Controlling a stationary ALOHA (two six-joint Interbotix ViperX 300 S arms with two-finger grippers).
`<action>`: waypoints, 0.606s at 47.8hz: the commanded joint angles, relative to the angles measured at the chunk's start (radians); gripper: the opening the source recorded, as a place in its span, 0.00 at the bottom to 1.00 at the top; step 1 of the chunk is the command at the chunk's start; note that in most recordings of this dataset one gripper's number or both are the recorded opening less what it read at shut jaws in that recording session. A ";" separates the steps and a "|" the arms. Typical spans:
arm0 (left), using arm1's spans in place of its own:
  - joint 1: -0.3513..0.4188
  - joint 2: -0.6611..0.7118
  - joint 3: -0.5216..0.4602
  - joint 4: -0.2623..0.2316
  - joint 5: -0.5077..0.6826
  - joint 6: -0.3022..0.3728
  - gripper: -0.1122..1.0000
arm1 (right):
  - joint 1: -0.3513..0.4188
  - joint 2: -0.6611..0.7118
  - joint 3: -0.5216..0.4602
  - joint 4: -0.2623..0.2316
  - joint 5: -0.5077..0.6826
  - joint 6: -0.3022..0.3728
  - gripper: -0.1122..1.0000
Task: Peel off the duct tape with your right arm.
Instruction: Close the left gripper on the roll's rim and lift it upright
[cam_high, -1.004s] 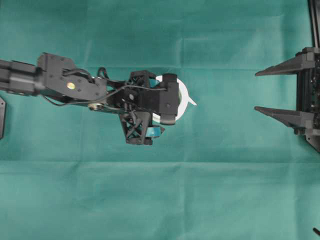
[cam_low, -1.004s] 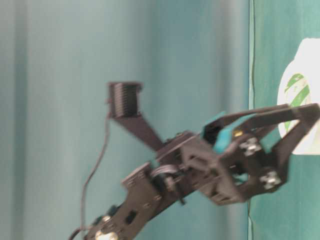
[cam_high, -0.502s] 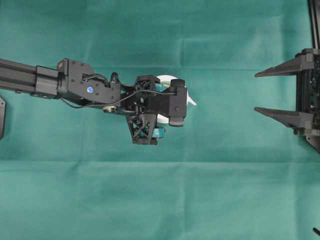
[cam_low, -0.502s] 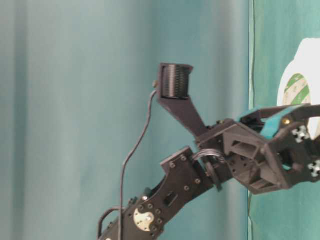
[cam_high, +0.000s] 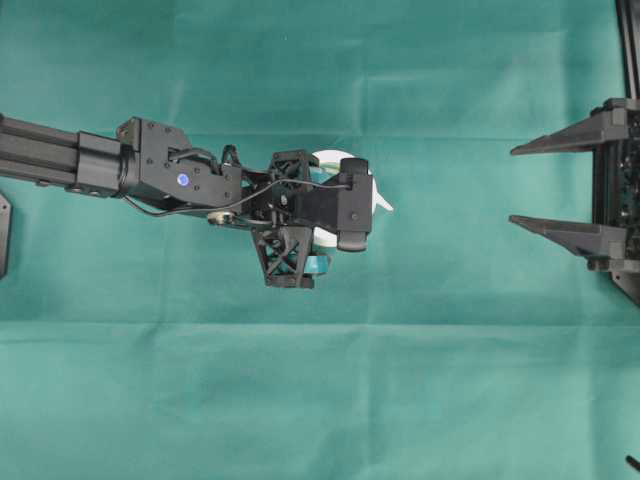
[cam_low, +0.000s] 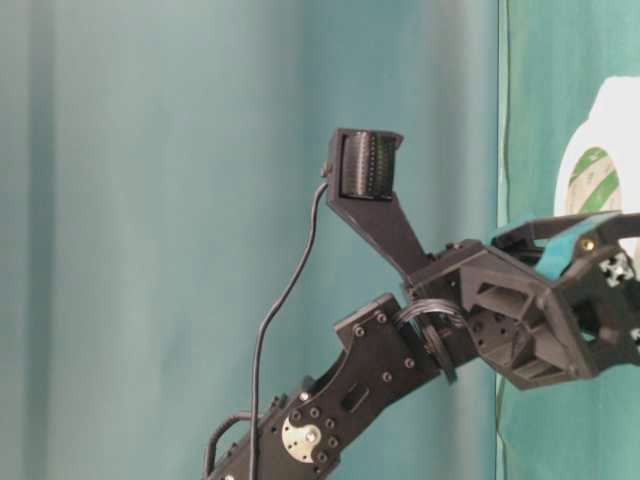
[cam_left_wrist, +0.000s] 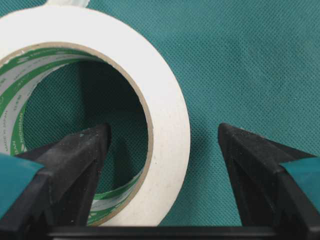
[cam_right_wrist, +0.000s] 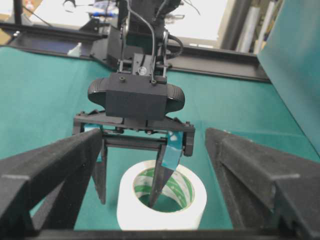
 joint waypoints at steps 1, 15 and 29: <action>0.005 -0.021 -0.014 0.002 -0.005 0.000 0.83 | -0.003 0.008 -0.011 0.000 -0.011 0.002 0.80; 0.003 -0.023 -0.026 0.005 0.063 0.012 0.36 | -0.002 0.008 -0.012 0.000 -0.011 0.002 0.80; -0.008 -0.032 -0.032 0.005 0.086 0.064 0.31 | -0.003 0.008 -0.014 0.000 -0.011 0.002 0.80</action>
